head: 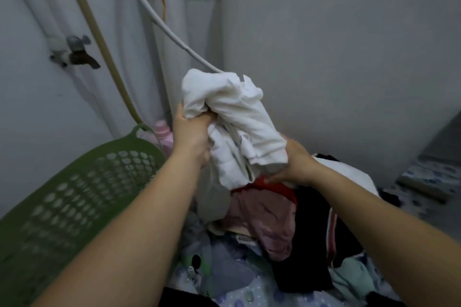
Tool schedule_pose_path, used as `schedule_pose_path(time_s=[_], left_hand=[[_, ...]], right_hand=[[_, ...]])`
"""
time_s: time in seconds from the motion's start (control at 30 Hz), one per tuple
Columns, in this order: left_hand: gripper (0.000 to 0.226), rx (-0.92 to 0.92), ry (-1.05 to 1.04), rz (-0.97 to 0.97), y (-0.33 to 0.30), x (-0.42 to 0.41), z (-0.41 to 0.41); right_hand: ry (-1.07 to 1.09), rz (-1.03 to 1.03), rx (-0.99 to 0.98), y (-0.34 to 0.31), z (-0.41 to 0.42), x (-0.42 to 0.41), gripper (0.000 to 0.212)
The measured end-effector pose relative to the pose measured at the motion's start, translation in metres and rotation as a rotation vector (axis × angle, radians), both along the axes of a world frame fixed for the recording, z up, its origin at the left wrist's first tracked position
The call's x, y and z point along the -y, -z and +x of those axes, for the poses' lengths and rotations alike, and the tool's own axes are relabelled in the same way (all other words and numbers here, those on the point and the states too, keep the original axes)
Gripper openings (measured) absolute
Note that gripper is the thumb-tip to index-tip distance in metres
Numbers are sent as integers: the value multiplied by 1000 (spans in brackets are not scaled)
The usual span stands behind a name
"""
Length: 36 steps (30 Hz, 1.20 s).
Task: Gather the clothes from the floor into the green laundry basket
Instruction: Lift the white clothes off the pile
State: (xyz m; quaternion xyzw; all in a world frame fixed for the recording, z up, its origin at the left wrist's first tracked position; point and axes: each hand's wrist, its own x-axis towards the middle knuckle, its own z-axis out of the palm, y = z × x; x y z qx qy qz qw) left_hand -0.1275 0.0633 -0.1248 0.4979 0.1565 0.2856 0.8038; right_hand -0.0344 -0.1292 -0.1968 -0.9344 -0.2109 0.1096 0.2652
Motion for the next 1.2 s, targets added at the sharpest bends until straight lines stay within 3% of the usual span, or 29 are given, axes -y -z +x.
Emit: schedule_pose_path(time_s=[0.1,0.13,0.23,0.27,0.47,0.57,0.67,0.73,0.8,0.87,0.93,1.03,1.2], left_hand=[[23,56,-39,-178,-21,-17,-19],[15,62,-46,-219,-25,-28,-25],[16,108,-19,-315,-39,-63,-48],[20,148,-1,-328,-43,-75,-57],[29,354,-29,-330,-80,-146,-119],[36,368,-77,-301,-84,-170,-144],[35,275,-198,-219,-60,-193,-163],[46,43,-343,-113,-24,-206,-177],[80,-387,-451,-25,14,-208,-189],[106,-818,-545,46,47,-201,-197],[103,-957,-558,132,70,-193,-197],[75,-857,-486,205,86,-179,-177],[58,-856,-220,401,100,-131,-129]], right_hand=[[11,156,-55,-22,-35,-37,38],[22,276,-91,-30,-47,-52,24],[115,872,-442,-56,-78,-97,23],[104,980,-491,-64,-84,-114,25],[-65,1368,-746,-131,-127,-202,28],[-168,1487,-883,-140,-147,-233,33],[-189,1300,-885,-107,-150,-258,29],[-285,880,-642,-74,-142,-260,25],[-450,318,-315,-44,-127,-251,18],[-481,13,-193,-21,-112,-236,28],[-366,21,-201,-8,-98,-216,44],[-254,116,-196,7,-73,-185,35],[-177,35,-132,25,-43,-134,29]])
